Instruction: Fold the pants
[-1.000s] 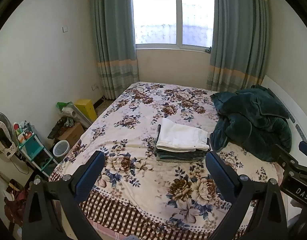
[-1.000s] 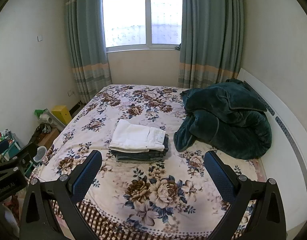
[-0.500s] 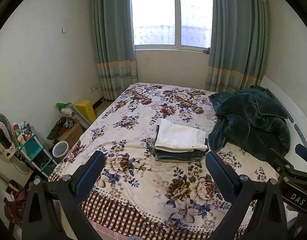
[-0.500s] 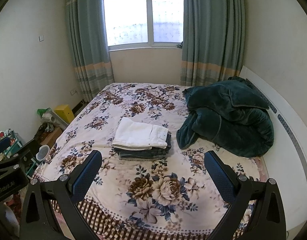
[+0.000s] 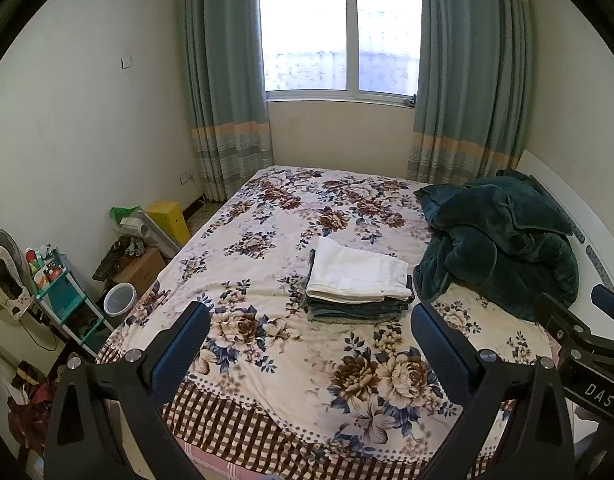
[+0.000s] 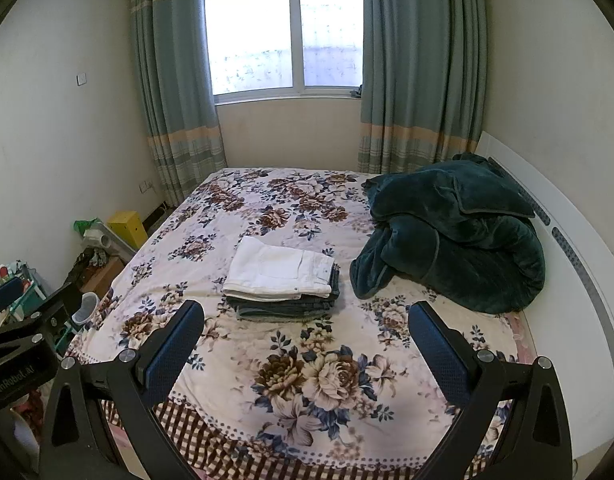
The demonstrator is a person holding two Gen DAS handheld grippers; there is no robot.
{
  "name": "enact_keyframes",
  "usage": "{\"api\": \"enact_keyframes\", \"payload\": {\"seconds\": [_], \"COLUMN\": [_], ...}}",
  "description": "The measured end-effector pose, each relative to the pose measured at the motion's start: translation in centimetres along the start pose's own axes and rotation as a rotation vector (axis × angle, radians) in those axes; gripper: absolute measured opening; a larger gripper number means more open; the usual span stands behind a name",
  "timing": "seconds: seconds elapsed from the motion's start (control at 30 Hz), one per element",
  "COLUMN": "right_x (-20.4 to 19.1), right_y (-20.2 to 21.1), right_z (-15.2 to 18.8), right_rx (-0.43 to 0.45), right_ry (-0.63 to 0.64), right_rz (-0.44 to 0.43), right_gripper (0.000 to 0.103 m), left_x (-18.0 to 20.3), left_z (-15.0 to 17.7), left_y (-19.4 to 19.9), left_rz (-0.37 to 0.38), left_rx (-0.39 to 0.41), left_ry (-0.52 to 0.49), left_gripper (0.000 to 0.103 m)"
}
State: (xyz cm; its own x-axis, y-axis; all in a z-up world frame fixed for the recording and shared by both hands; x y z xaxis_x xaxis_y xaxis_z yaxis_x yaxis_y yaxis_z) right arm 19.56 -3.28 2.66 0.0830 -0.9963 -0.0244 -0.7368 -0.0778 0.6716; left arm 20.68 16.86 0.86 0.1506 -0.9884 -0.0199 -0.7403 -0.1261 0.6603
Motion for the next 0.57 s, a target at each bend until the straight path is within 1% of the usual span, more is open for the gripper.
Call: {"api": "enact_keyframes", "payload": {"seconds": [0.57], "right_x": [-0.02], "right_y": [0.58], "right_z": [0.35], "right_rx": [0.003], "right_ry": [-0.004], "right_rz": [0.001], "right_gripper": [0.103], "left_x": [0.18], "left_z": [0.02], "left_y": [-0.09], "left_rz": [0.003], "left_rx": [0.0], "left_ry": [-0.002], "left_gripper": [0.103]}}
Point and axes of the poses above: each gripper's, at about its wrist camera, not at the fingertips, and y roughly against the way its jaws point, x to its right, z to its underside, the point moved 4 cm from there along -y, roughly the way its jaws point, and after that the axes turned 4 degrees about -x, right-handed, at the moved point
